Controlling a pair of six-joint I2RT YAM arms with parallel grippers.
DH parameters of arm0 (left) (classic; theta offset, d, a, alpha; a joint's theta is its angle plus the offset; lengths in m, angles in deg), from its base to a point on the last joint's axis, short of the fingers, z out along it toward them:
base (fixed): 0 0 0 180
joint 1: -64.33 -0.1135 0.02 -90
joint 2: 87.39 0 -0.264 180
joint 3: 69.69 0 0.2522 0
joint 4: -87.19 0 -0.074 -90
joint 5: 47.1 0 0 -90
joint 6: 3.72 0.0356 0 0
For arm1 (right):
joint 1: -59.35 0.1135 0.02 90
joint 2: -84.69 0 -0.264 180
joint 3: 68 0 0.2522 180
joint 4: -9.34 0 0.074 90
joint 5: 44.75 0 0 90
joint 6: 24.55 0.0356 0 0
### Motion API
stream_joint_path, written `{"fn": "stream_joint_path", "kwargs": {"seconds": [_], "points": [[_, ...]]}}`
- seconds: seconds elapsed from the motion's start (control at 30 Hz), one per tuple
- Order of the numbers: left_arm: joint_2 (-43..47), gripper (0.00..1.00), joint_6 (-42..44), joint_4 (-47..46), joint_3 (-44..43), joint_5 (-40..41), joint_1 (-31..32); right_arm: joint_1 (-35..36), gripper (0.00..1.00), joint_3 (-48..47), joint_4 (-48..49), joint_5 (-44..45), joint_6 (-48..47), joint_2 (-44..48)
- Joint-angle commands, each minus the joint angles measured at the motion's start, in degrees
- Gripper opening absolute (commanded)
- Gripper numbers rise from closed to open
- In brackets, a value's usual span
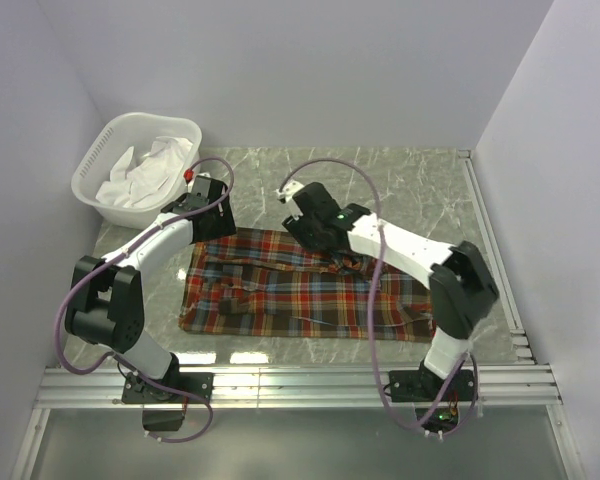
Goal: Fold and stack the long sleeve shirts
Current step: Fold the shirt
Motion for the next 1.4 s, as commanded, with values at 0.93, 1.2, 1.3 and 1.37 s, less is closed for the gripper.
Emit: {"fn": "stream_joint_path", "kwargs": {"seconds": [0.93, 1.2, 1.3, 1.37], "points": [[2.9, 0.82, 0.4, -0.1, -1.9, -0.1, 0.3, 3.1, 0.00, -17.9, -15.7, -11.0, -4.9, 10.0], [6.3, 0.81, 0.8, -1.5, -0.7, -0.7, 0.3, 3.2, 0.00, -9.1, -11.7, -23.1, -1.3, 21.3], [8.8, 0.81, 0.4, -2.4, 0.4, -1.1, 0.3, 3.2, 0.00, -3.8, -7.8, -22.2, 4.6, 23.9], [9.4, 0.81, 0.4, -2.5, 0.9, -1.4, 0.3, 3.1, 0.00, 2.6, -2.7, -21.7, 9.5, 27.4]]}}
